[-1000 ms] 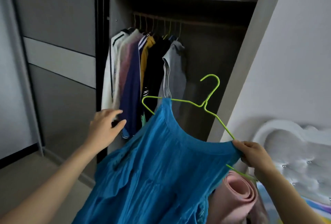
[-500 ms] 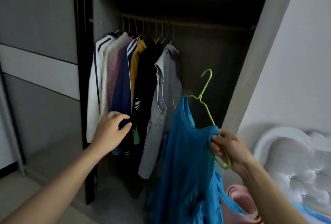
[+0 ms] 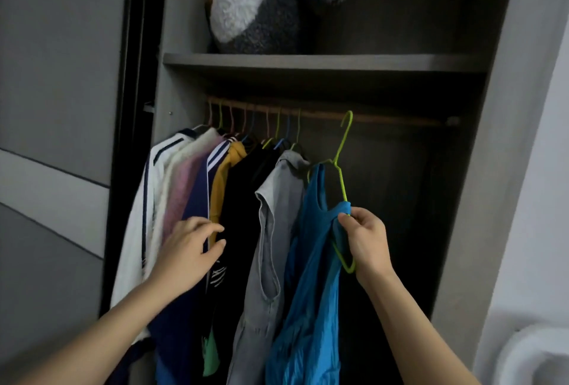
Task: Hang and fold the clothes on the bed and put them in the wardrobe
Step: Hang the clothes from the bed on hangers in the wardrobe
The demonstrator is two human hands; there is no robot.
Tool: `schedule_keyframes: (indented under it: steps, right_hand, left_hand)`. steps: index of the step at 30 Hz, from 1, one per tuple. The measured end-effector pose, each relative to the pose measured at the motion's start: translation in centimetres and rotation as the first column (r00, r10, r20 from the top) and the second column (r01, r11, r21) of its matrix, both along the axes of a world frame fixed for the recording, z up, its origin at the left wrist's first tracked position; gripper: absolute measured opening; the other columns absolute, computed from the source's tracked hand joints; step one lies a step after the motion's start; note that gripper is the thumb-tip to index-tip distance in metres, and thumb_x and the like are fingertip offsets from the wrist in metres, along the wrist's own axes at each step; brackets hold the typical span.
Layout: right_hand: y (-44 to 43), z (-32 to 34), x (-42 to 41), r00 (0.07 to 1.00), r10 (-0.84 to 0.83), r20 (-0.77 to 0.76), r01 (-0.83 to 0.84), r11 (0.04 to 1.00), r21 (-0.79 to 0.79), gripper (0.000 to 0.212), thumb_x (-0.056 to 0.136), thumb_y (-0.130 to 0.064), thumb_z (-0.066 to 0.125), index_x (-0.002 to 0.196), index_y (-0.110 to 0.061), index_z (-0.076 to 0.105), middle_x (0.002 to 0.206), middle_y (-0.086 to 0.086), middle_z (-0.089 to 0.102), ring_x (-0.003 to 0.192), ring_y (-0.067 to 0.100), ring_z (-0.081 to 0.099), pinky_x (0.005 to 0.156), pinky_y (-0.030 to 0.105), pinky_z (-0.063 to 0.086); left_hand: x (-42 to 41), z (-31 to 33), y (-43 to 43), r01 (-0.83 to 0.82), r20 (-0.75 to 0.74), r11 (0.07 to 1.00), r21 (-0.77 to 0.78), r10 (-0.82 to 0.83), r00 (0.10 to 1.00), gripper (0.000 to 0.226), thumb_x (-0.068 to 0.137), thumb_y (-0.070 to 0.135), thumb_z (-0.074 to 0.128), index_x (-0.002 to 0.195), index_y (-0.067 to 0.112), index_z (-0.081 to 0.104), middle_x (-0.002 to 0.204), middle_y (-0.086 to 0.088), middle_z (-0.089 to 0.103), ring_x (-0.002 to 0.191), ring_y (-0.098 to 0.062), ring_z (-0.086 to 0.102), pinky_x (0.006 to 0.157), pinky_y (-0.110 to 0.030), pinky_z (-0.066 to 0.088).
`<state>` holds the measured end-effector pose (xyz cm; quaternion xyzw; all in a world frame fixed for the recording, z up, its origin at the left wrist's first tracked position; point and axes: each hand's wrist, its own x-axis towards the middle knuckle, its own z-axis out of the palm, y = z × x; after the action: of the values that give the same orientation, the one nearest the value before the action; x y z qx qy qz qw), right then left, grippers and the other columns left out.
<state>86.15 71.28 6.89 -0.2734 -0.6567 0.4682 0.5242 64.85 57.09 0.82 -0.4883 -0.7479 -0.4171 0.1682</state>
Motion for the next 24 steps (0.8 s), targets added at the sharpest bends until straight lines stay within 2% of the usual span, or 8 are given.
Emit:
schedule_keyframes:
  steps: [4, 5, 8, 11, 15, 18, 24]
  right_hand:
    - [3.1, 2.3, -2.4, 0.994, -0.089, 0.069, 0.084, 0.994, 0.068, 0.016, 0.094, -0.012, 0.051, 0.082, -0.004, 0.059, 0.067, 0.008, 0.051, 0.059, 0.016, 0.046, 0.053, 0.029, 0.038]
    - [3.9, 2.8, -3.0, 0.991, -0.102, 0.086, 0.096, 0.993, 0.068, 0.017, 0.094, -0.013, 0.050, 0.081, -0.005, 0.058, 0.068, 0.008, 0.051, 0.060, 0.016, 0.047, 0.054, 0.030, 0.039]
    - [6.2, 4.3, -4.8, 0.979, -0.141, 0.149, 0.134, 0.990, 0.054, 0.018, 0.095, -0.016, 0.050, 0.082, -0.007, 0.059, 0.074, 0.013, 0.058, 0.071, 0.024, 0.056, 0.069, 0.039, 0.046]
    - [8.5, 5.8, -7.0, 0.966, -0.208, 0.156, 0.192, 0.975, 0.114, 0.027, 0.094, -0.015, 0.051, 0.068, -0.011, 0.048, 0.061, 0.007, 0.047, 0.060, 0.020, 0.047, 0.064, 0.034, 0.037]
    - [11.0, 7.8, -10.6, 0.922, -0.315, 0.223, 0.273, 0.941, 0.200, 0.028, 0.094, -0.014, 0.049, 0.066, -0.013, 0.044, 0.057, 0.004, 0.040, 0.058, 0.020, 0.041, 0.074, 0.035, 0.030]
    - [12.8, 9.1, -12.6, 0.891, -0.379, 0.252, 0.326, 0.917, 0.228, 0.037, 0.093, -0.011, 0.049, 0.058, -0.014, 0.036, 0.052, 0.000, 0.035, 0.052, 0.018, 0.034, 0.074, 0.035, 0.025]
    - [15.6, 10.0, -17.0, 0.777, -0.528, 0.342, 0.431, 0.843, 0.322, 0.043, 0.093, -0.012, 0.048, 0.055, -0.016, 0.029, 0.053, 0.001, 0.032, 0.054, 0.018, 0.032, 0.074, 0.034, 0.024]
  left_hand:
    - [-0.6, 2.5, 3.8, 0.058, -0.040, 0.998, 0.019, -0.057, 0.998, 0.036, 0.093, 0.029, 0.054, 0.127, 0.019, 0.055, 0.128, 0.005, 0.047, 0.119, -0.016, 0.038, 0.098, -0.034, 0.036]
    - [-0.8, 3.1, 4.6, 0.074, -0.044, 0.997, 0.027, -0.073, 0.996, 0.038, 0.093, 0.030, 0.053, 0.130, 0.020, 0.053, 0.131, 0.006, 0.045, 0.121, -0.015, 0.036, 0.100, -0.034, 0.035]
    - [-2.2, 5.0, 7.6, 0.145, -0.083, 0.988, 0.055, -0.141, 0.987, 0.043, 0.094, 0.032, 0.051, 0.136, 0.022, 0.047, 0.139, 0.007, 0.040, 0.129, -0.012, 0.030, 0.104, -0.031, 0.031]
    - [-4.1, 6.9, 10.9, 0.178, -0.142, 0.983, 0.044, -0.170, 0.975, 0.047, 0.095, 0.035, 0.047, 0.140, 0.025, 0.040, 0.147, 0.007, 0.033, 0.135, -0.013, 0.022, 0.105, -0.028, 0.023]
    - [-7.2, 9.1, 14.8, 0.185, -0.167, 0.983, 0.009, -0.181, 0.969, 0.047, 0.096, 0.041, 0.042, 0.142, 0.029, 0.037, 0.151, 0.008, 0.027, 0.138, -0.012, 0.018, 0.108, -0.032, 0.023]
    - [-9.0, 10.2, 16.9, 0.208, -0.178, 0.978, -0.001, -0.205, 0.962, 0.048, 0.096, 0.043, 0.041, 0.142, 0.028, 0.038, 0.152, 0.007, 0.027, 0.139, -0.012, 0.019, 0.109, -0.032, 0.023]
    - [-12.3, 10.2, 19.9, 0.300, -0.196, 0.952, -0.051, -0.305, 0.932, 0.049, 0.096, 0.047, 0.038, 0.142, 0.029, 0.036, 0.152, 0.008, 0.027, 0.140, -0.009, 0.017, 0.109, -0.031, 0.022]
